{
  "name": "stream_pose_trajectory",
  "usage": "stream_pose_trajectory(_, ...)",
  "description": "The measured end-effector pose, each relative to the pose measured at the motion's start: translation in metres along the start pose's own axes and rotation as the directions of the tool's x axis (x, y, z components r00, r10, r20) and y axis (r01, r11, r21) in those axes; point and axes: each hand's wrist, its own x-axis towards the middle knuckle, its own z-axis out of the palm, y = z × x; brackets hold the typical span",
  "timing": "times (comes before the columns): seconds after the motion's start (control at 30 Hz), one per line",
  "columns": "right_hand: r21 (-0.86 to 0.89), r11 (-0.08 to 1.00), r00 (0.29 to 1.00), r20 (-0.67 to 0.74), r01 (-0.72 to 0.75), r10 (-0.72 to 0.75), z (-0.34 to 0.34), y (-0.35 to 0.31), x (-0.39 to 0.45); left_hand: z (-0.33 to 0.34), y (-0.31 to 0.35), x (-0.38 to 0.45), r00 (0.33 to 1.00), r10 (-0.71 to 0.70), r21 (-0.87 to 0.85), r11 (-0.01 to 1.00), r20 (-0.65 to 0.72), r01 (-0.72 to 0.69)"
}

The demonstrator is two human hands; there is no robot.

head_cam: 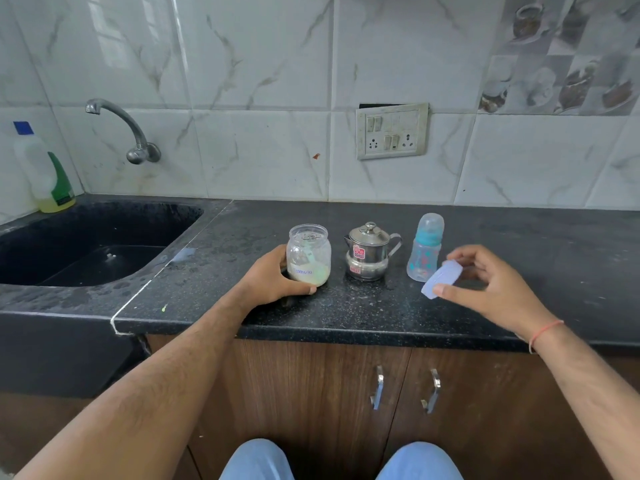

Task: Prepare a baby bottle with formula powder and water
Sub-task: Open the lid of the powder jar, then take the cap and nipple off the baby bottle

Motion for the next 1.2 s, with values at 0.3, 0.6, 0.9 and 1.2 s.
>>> stream_pose_trajectory(0.3, -0.186, 0.971, 0.985, -0.121, -0.147, 0.126, -0.023, 0.058, -0.002, 0.004, 0.004, 0.003, 0.997, 0.011, 0.031, 0.999, -0.079, -0.009)
stream_pose_trajectory(0.6, -0.316, 0.932, 0.983, -0.015, -0.178, 0.183, -0.033, 0.057, 0.013, 0.007, 0.003, -0.002, 0.983, -0.045, -0.081, 0.996, -0.178, 0.031)
stream_pose_trajectory(0.9, -0.313, 0.941, 0.991, -0.082, -0.126, 0.105, -0.014, -0.008, 0.096, 0.038, 0.046, -0.034, 0.741, 0.464, 0.25, 0.886, -0.486, -0.391)
stream_pose_trajectory(1.2, -0.36, 0.924, 0.991, -0.089, -0.127, 0.102, -0.003, -0.036, 0.107, 0.055, 0.044, -0.023, 0.949, 0.267, -0.18, 0.938, -0.166, -0.295)
